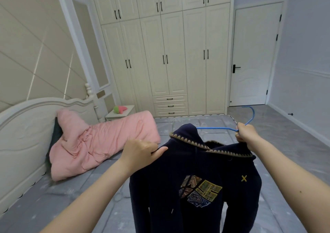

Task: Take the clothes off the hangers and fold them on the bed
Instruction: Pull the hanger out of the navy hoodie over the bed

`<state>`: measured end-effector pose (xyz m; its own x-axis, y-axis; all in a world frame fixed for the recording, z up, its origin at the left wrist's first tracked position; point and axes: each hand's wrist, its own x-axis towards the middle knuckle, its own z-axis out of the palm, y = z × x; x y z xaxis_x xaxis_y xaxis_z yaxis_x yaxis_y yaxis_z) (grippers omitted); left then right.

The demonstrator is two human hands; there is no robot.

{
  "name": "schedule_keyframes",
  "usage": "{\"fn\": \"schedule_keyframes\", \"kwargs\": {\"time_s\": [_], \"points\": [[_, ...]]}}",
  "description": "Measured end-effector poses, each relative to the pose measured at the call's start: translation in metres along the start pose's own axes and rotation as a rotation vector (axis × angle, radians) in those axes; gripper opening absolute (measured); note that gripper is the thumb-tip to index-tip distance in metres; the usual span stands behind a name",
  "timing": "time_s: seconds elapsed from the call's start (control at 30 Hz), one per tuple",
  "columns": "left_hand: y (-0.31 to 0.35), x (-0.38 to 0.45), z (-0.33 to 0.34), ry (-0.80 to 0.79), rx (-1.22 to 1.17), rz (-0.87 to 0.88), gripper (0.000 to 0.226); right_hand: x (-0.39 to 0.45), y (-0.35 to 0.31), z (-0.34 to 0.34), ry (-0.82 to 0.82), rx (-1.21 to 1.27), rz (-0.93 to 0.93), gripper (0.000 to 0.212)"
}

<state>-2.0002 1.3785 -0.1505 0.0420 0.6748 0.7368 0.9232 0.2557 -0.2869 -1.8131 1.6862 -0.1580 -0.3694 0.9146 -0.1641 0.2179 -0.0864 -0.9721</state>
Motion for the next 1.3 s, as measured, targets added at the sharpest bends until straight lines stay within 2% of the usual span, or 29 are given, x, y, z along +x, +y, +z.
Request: {"fn": "schedule_keyframes", "kwargs": {"time_s": [0.07,0.13,0.2,0.23,0.37,0.47,0.6,0.7,0.83,1.0,1.17,1.3], "points": [[0.002,-0.005,0.002,-0.142,-0.026,-0.168,0.065,-0.010,-0.003,0.006,-0.014,0.029,-0.005,0.021],[0.002,-0.009,0.004,-0.397,-0.057,-0.420,0.063,-0.017,-0.009,0.013,-0.029,0.045,-0.029,0.024],[0.002,-0.008,0.003,-0.533,-0.132,-0.561,0.051,-0.021,-0.015,0.018,-0.031,0.041,-0.060,0.025],[0.004,-0.005,0.001,-0.521,-0.208,-0.603,0.050,-0.022,-0.017,0.020,-0.032,0.038,-0.077,0.025],[0.017,0.009,0.006,-0.458,-0.467,-0.617,0.071,-0.028,-0.023,0.029,-0.054,0.025,-0.110,0.026],[0.025,0.011,0.023,-0.497,-0.413,-0.521,0.063,-0.035,-0.026,0.034,-0.093,-0.010,-0.113,0.026],[0.021,0.011,0.033,-0.463,-0.432,-0.571,0.053,-0.038,-0.028,0.031,-0.112,-0.049,-0.116,0.028],[0.021,0.011,0.036,-0.453,-0.485,-0.593,0.031,-0.040,-0.029,0.028,-0.150,-0.021,-0.129,0.031],[0.019,0.005,0.038,-0.394,-0.396,-0.605,0.021,-0.043,-0.031,0.029,-0.205,-0.004,-0.151,0.034],[0.017,0.002,0.028,-0.243,-0.499,-0.553,0.026,-0.035,-0.030,0.030,-0.197,-0.004,-0.149,0.031],[0.019,0.007,0.013,-0.203,-0.570,-0.471,0.061,-0.016,-0.011,0.032,-0.202,0.059,-0.076,0.028],[0.021,0.007,0.007,-0.102,-0.541,-0.341,0.049,-0.005,0.009,0.033,-0.220,0.098,-0.003,0.028]]}}
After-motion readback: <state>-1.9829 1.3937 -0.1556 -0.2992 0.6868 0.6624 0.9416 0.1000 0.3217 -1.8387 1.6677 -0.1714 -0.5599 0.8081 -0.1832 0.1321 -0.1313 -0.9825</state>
